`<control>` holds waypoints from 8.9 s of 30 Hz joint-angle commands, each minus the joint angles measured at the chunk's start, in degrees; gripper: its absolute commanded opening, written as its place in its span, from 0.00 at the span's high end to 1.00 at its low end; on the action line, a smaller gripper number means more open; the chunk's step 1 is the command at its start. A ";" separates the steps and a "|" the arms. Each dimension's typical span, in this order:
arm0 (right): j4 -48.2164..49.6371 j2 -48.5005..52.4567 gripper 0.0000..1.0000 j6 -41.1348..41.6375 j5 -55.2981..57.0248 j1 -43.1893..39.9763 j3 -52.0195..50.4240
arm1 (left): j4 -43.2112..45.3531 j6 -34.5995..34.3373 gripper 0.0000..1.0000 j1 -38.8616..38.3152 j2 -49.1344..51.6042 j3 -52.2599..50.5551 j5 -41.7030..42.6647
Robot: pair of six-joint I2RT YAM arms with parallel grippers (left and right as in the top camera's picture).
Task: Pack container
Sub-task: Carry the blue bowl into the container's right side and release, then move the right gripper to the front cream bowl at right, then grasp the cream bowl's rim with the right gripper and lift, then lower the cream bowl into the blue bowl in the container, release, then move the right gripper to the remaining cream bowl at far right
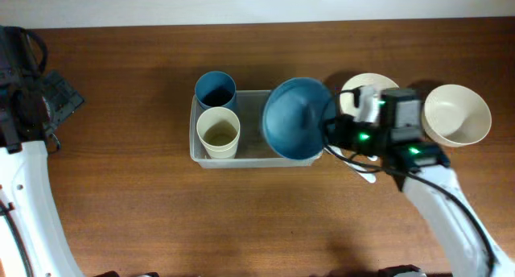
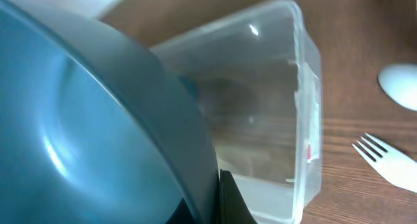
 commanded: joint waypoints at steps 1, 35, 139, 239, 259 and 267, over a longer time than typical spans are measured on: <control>1.38 6.40 0.96 2.97 9.44 4.20 1.07 | -0.07 -0.72 0.00 0.24 0.20 -0.13 0.04; 12.15 14.51 0.96 2.95 17.77 13.62 1.73 | -0.04 -0.72 0.00 0.24 0.20 -0.13 0.04; -18.75 34.23 0.76 8.68 26.34 -16.06 19.12 | -0.04 -0.72 0.00 0.24 0.20 -0.13 0.04; -24.81 30.93 0.75 -15.85 15.41 10.32 33.07 | -0.07 -0.72 0.00 0.24 0.20 -0.13 0.04; -31.36 25.73 0.01 -15.89 14.53 4.24 42.23 | -0.07 -0.72 0.00 0.24 0.20 -0.13 0.04; -38.01 19.39 0.01 -13.62 22.40 -3.21 47.89 | -0.07 -0.72 0.00 0.24 0.20 -0.13 0.04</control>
